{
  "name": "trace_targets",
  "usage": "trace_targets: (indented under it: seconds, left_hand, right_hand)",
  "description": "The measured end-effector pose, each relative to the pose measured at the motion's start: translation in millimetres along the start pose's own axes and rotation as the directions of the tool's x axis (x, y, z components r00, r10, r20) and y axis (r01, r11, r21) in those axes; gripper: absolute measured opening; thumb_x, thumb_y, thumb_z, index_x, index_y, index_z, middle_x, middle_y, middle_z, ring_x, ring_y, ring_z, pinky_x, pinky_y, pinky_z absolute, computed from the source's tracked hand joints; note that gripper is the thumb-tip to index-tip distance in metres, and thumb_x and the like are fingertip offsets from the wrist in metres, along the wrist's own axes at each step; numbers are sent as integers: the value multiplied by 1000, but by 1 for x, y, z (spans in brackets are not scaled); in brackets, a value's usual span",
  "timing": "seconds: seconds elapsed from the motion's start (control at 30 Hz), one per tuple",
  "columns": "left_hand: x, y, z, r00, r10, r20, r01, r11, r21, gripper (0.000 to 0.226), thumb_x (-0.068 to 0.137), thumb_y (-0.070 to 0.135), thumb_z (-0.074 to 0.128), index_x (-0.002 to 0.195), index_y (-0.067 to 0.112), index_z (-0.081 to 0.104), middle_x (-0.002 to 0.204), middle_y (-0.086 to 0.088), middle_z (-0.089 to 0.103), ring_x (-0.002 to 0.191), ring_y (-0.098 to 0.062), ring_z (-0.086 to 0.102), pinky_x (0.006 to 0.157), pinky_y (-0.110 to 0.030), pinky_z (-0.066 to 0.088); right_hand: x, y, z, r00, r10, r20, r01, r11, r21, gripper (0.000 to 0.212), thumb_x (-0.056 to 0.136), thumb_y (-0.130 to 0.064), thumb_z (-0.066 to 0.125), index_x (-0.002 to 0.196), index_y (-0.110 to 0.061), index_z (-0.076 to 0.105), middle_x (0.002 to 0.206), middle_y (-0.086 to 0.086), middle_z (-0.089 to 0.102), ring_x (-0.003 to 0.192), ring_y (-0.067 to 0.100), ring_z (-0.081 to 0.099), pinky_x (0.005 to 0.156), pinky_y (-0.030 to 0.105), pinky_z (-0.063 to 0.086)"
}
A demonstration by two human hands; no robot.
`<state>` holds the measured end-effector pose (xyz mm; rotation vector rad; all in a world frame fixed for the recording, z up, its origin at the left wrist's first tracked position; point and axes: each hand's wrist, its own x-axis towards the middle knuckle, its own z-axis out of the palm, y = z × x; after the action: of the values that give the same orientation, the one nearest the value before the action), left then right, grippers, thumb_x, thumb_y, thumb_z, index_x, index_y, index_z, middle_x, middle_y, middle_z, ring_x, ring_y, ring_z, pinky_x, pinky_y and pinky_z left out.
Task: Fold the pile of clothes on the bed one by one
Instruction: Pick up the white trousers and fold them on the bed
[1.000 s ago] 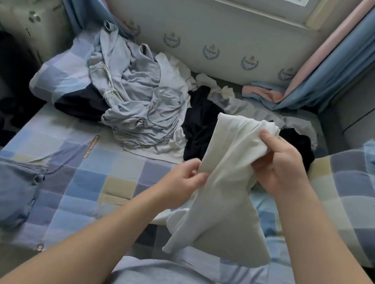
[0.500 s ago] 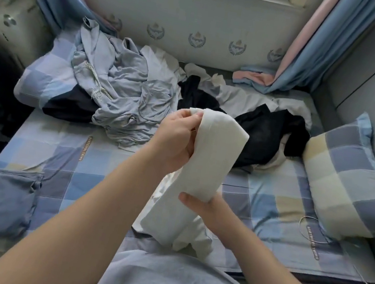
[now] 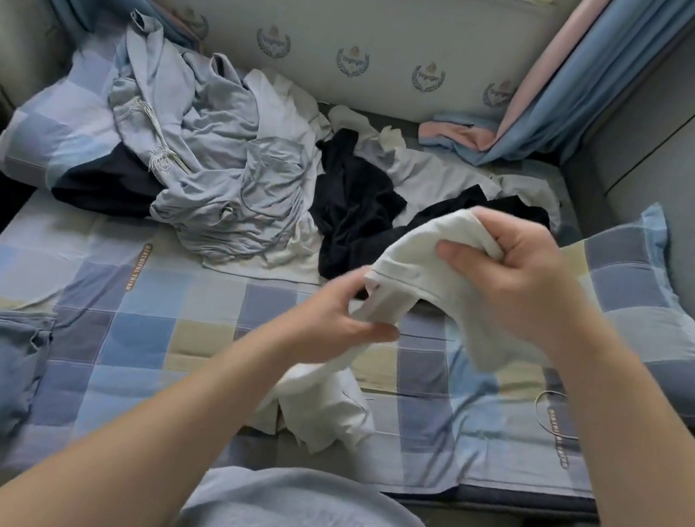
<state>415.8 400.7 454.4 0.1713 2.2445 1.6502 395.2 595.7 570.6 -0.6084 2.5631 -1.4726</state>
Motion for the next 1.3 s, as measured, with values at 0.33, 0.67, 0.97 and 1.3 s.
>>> trace_targets:
  seconds: [0.33,0.67,0.97,1.3]
  left_hand:
    - [2,-30,16,988,-64,138,53,996,76,39,103,29,55,70,47,63,63,21,49,61,-5,43,64,-26,34]
    - [12,27,-12,960,-166,-225,40,878,-476,47,92,42,64,102,-4,62,89,-12,60,80,-25,56,69,-37,44]
    - [18,68,-41,937,-168,-305,-123,660,-741,18,106,16,49,116,8,62,101,-9,69,85,-18,69,70,-31,60]
    - [3,-22,-10,988,-139,65,150,964,-220,21,90,28,76,109,33,70,103,12,73,90,-2,66,83,-27,50]
  right_hand:
    - [23,36,-66,922,159,-353,-190,980,-56,9,89,-18,75,92,-11,70,80,-2,67,71,7,60,66,20,50]
    - [-31,82,36,938,343,-60,-323,921,217,34,88,-29,76,118,-23,60,108,-4,71,100,10,68,84,29,53]
    - [-16,104,107,866,470,171,-494,858,140,12,100,-24,60,107,-30,67,107,-12,70,105,11,65,88,29,51]
    - [8,64,41,920,368,-135,-267,842,469,46,95,-49,56,94,-6,74,96,15,75,90,25,70,85,46,56]
